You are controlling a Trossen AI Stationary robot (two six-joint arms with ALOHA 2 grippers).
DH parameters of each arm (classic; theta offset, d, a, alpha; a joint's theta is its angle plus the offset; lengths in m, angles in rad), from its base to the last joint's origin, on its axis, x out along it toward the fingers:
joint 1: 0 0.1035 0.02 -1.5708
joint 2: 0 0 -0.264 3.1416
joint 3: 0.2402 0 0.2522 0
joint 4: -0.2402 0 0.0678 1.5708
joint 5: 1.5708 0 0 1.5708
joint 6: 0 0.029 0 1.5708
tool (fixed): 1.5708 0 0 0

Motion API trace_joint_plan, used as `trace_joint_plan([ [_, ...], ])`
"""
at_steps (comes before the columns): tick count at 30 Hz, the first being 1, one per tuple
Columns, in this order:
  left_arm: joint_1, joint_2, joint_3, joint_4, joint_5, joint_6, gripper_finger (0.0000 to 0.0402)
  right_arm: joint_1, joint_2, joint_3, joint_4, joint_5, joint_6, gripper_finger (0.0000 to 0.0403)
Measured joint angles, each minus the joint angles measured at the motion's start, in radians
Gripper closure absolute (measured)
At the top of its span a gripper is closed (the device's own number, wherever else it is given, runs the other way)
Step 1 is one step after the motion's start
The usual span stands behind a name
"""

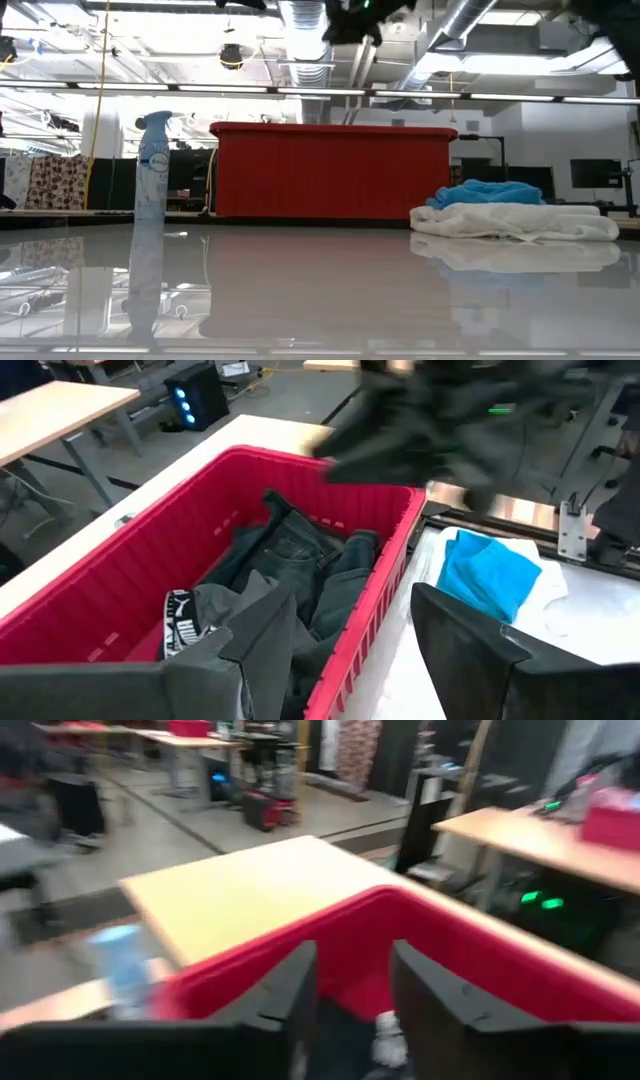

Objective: Fold laundry
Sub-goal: Fold the gray boxers

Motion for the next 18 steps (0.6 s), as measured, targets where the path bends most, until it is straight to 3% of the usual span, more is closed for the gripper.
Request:
trace_joint_plan([
  [4,-0.001,0.023,0.0,0.001,-0.001,-0.018,0.0209,-0.073,0.15,0.146,0.011,0.002,-0.042,0.0174],
  [7,-0.001,0.047,0.0,0.0,-0.002,-0.054,0.0209,-0.127,0.248,0.182,0.022,0.023,0.018,0.0146],
  [11,-0.001,0.085,0.0,0.002,-0.01,-0.086,0.0209,-0.203,0.338,0.172,0.004,0.009,0.135,0.0138],
  [18,-0.001,0.169,0.0,0.003,-0.012,-0.147,0.0209,-0.3,0.495,0.173,-0.006,-0.127,0.151,0.0138],
])
